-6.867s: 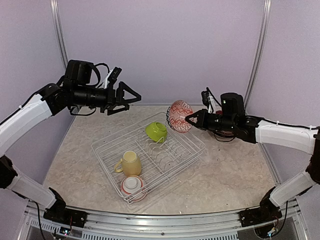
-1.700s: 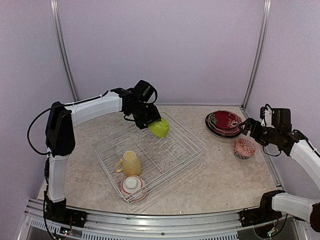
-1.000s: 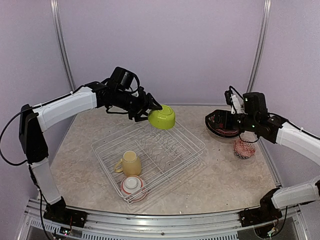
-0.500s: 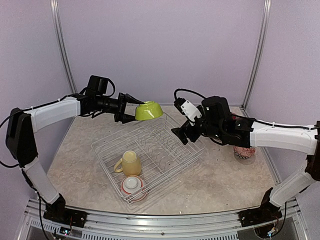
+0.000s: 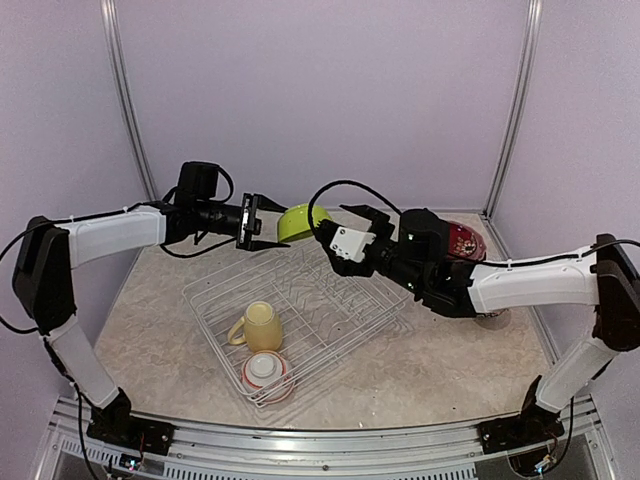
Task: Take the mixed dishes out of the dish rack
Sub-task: Pass from the left arm to the right, then place the bowl in the bowl.
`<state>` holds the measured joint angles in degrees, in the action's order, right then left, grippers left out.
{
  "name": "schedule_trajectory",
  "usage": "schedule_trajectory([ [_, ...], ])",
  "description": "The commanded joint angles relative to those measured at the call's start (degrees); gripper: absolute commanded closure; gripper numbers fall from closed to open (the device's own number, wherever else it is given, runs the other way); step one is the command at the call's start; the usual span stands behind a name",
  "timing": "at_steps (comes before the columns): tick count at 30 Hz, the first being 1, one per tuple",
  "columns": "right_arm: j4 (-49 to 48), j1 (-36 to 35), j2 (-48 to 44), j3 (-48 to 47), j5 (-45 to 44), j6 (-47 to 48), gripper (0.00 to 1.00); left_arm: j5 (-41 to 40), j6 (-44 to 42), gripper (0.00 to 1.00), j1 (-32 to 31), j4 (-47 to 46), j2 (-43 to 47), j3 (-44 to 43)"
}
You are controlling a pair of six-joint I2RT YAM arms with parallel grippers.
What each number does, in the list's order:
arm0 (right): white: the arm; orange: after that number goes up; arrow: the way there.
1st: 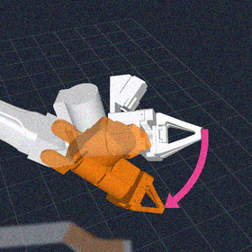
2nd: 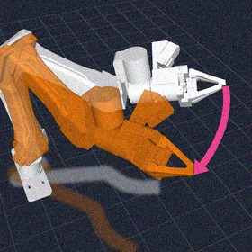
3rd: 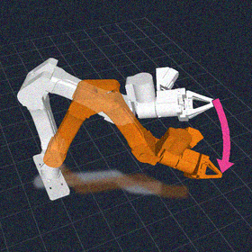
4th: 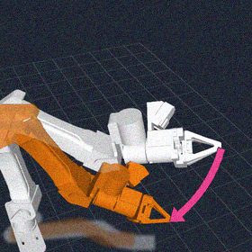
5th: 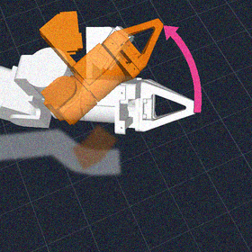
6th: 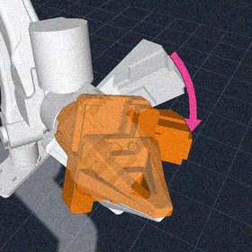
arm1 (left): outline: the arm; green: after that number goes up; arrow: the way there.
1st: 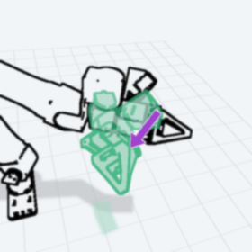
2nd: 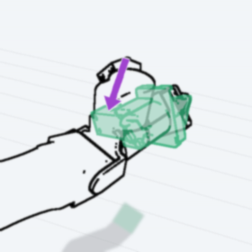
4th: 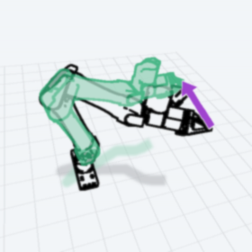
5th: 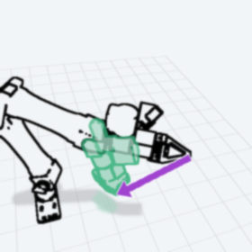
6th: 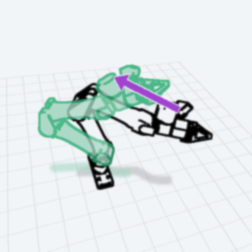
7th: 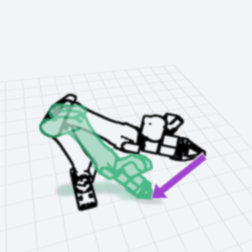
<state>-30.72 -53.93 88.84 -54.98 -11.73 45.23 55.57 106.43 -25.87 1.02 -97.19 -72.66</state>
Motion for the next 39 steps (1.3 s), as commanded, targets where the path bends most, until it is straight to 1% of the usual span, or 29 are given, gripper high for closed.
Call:
schedule_trajectory([
  [1,-11.3,-0.7,2.8,-0.3,2.8,7.2,0.22,1.3,6.0,0.75,-1.0,-5.7,-0.3,1.8],
  [5,-16.3,-1.2,6.6,-2.1,0.5,9.8,0.33,1.6,8.6,0.75,-2.2,-8.6,-1.4,1.9],
  [8,-21.0,-1.3,8.5,-2.1,-1.5,12.0,0.46,2.1,10.7,0.75,-3.2,-11.2,-2.0,1.7],
  [12,-26.9,-1.6,11.1,-2.4,-6.0,15.6,0.62,2.2,11.4,0.74,-4.1,-11.9,-2.1,1.6],
  [14,-29.8,-1.8,12.4,-3.0,-9.0,17.1,0.74,2.3,11.9,0.74,-4.5,-12.4,-2.2,1.8],
  [17,-28.0,-1.9,13.0,-4.8,-10.5,17.4,0.91,2.6,11.8,0.68,-4.8,-12.8,-2.3,1.9],
  [18,-26.6,-1.9,12.9,-5.6,-10.6,16.9,0.97,2.7,11.7,0.62,-4.9,-12.8,-2.3,2.1],
  [19,-24.8,-1.9,12.8,-5.9,-10.7,16.5,1.0,2.7,11.4,0.54,-4.9,-12.7,-2.2,2.4],
  [22,-19.1,-1.8,12.7,-8.4,-11.7,14.2,1.0,3.5,9.8,0.23,-4.5,-12.5,-1.7,2.6],
  [24,-14.5,-1.6,12.2,-9.8,-12.2,12.2,1.0,3.6,6.8,0.03,-3.7,-10.8,-1.3,2.5],
  [25,-13.0,-1.4,11.7,-10.1,-11.9,11.0,1.0,3.3,4.6,0.01,-3.1,-9.0,-0.9,2.3],
  [29,-4.5,0.7,8.8,-10.9,-10.0,4.1,1.0,1.1,-5.9,0.01,0.1,-1.5,2.1,2.1],
  [33,1.2,2.2,5.7,-10.1,-13.8,-3.8,1.0,-0.8,-16.8,0.01,4.9,5.1,5.6,2.0],
  [36,9.3,4.0,2.5,-11.2,-18.3,-15.4,1.0,-3.5,-27.5,0.01,9.0,13.2,7.9,-0.4],
  [39,25.6,7.0,-0.7,-14.4,-19.3,-30.7,1.0,-6.8,-36.8,0.01,12.1,18.8,10.1,-3.2],
])
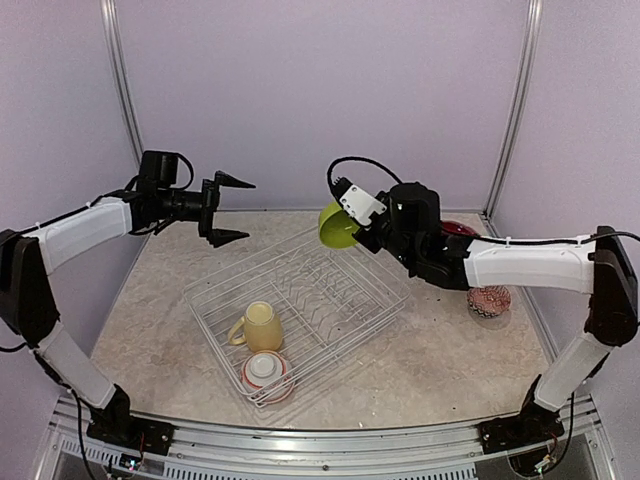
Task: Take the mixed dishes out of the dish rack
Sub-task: Place the bowl in the bowl.
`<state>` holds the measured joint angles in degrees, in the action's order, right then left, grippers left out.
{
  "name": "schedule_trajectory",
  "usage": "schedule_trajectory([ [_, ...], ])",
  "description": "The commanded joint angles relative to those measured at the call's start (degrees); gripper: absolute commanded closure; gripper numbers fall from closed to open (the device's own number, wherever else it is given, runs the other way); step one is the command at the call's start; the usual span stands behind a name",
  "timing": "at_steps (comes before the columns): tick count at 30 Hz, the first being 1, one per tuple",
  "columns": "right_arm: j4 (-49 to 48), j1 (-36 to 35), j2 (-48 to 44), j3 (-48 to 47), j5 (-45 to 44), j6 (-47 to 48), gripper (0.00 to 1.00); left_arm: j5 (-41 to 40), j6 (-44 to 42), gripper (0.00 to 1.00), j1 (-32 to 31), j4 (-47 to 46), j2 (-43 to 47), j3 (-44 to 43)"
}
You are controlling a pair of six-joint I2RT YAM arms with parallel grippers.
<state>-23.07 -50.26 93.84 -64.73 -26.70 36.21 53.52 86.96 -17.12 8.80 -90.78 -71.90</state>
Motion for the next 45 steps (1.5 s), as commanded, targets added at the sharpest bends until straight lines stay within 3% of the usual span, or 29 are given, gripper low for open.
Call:
schedule_trajectory([
  [1,23.2,5.0,-6.6,-5.4,-3.8,-29.4,1.0,-6.0,-19.9,0.01,4.4,12.5,4.1,-5.2],
  [4,36.9,10.5,-9.3,-6.4,1.0,-45.5,1.0,-9.0,-27.4,0.01,5.5,15.6,5.4,-8.8],
  [8,49.8,18.0,-13.3,-4.1,6.3,-59.5,1.0,-11.8,-35.5,0.01,5.9,18.3,5.8,-12.5],
  [15,65.0,33.6,-17.8,3.7,18.7,-65.8,1.0,-13.1,-47.1,0.01,5.8,20.6,5.2,-14.9],
  [19,65.2,44.6,-19.7,10.4,29.7,-63.5,1.0,-15.4,-51.3,0.01,6.0,20.8,6.8,-12.1],
  [26,63.8,53.9,-20.1,11.5,33.7,-61.3,1.0,-14.4,-53.5,0.01,5.7,21.2,8.7,-10.9],
  [45,60.5,60.0,-10.8,11.8,33.9,-57.0,1.0,-12.5,-54.4,0.01,5.8,21.3,8.6,-10.3],
])
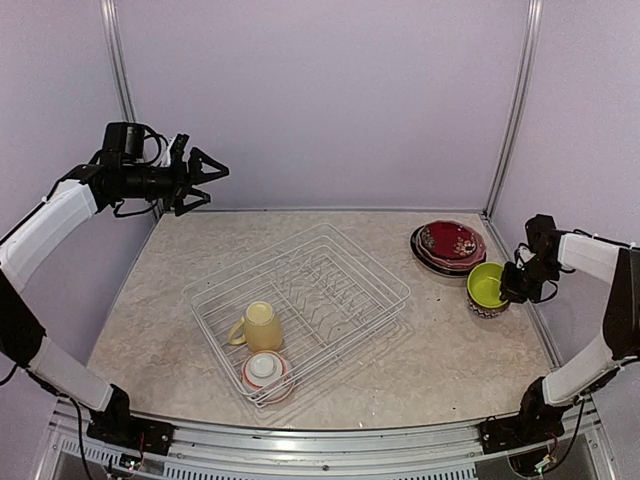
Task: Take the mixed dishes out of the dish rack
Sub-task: Place the bowl in the bowl.
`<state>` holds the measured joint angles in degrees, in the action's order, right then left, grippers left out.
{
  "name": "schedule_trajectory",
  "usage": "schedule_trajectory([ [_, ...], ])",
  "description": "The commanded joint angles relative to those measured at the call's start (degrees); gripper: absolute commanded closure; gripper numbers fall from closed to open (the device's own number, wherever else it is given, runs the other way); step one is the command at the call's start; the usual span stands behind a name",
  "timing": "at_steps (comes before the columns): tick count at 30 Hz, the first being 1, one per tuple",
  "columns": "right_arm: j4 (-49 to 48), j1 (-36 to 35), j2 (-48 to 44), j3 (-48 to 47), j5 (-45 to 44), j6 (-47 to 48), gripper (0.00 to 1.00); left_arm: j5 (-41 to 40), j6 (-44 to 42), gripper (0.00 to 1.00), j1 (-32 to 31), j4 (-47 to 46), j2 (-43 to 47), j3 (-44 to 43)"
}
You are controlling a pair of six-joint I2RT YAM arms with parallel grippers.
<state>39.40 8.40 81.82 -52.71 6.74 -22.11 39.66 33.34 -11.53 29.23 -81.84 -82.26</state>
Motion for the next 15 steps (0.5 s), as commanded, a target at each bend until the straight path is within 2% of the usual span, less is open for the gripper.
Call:
schedule_trajectory([
  [1,-2.0,1.4,1.7,-0.2,0.2,1.5,1.0,2.0,-0.9,0.01,-0.3,0.7,-0.4,-0.1],
  [5,-3.2,1.7,1.8,0.8,0.8,1.4,0.95,0.0,-3.6,0.01,-2.3,0.3,0.3,0.6],
  [8,-2.0,1.9,2.8,0.1,-0.4,2.2,0.82,2.4,-2.2,0.01,-2.3,1.7,-1.6,-0.7],
  [11,-1.5,1.9,1.7,0.7,-1.6,2.4,0.7,-0.3,-4.6,0.01,-4.3,1.3,-1.4,0.0],
  [15,0.8,1.9,0.8,-0.2,-4.9,3.8,0.6,1.2,-3.6,0.01,-4.1,2.3,-3.0,-0.7],
])
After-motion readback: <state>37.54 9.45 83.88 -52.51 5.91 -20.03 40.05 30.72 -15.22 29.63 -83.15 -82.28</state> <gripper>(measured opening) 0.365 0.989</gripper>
